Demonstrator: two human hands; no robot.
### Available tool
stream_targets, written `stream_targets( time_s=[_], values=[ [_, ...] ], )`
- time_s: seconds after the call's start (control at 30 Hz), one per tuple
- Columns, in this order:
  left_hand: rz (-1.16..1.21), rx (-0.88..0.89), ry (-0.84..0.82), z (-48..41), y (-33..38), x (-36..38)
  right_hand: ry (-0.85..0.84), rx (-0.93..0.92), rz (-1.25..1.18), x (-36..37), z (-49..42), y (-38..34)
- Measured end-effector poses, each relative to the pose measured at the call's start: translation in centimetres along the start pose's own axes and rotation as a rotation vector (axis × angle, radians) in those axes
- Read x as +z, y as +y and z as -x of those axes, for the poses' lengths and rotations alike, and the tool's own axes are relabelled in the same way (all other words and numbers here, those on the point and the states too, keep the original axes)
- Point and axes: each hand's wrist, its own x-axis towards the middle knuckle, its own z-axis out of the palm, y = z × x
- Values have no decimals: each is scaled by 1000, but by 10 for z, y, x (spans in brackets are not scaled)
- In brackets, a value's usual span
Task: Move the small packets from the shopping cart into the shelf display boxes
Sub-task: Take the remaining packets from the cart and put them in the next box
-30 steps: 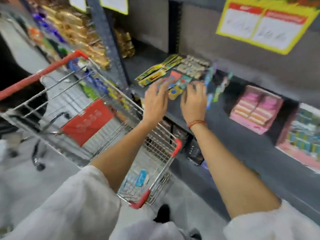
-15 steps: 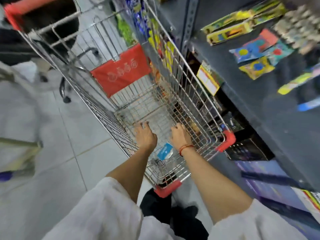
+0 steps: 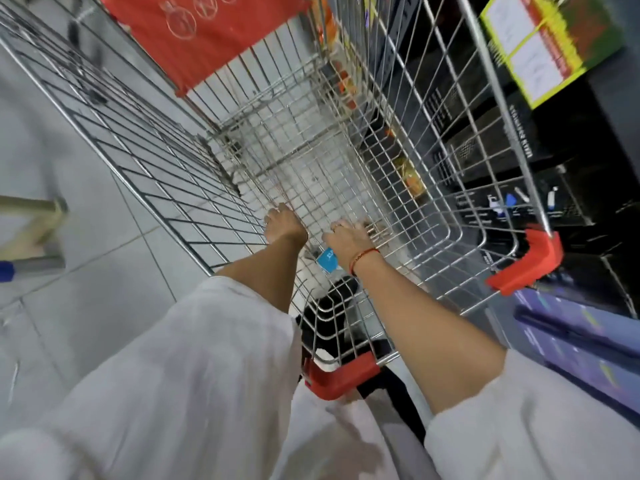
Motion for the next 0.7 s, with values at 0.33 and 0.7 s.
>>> stream_targets(
  time_s=[0.33,0.7],
  values=[
    [-42,-5,-48,-9,-5,-1,-123,201,71,5,-1,5],
    [-146,49,46,9,2,-32,-144,109,-252,-24,31,22]
  ],
)
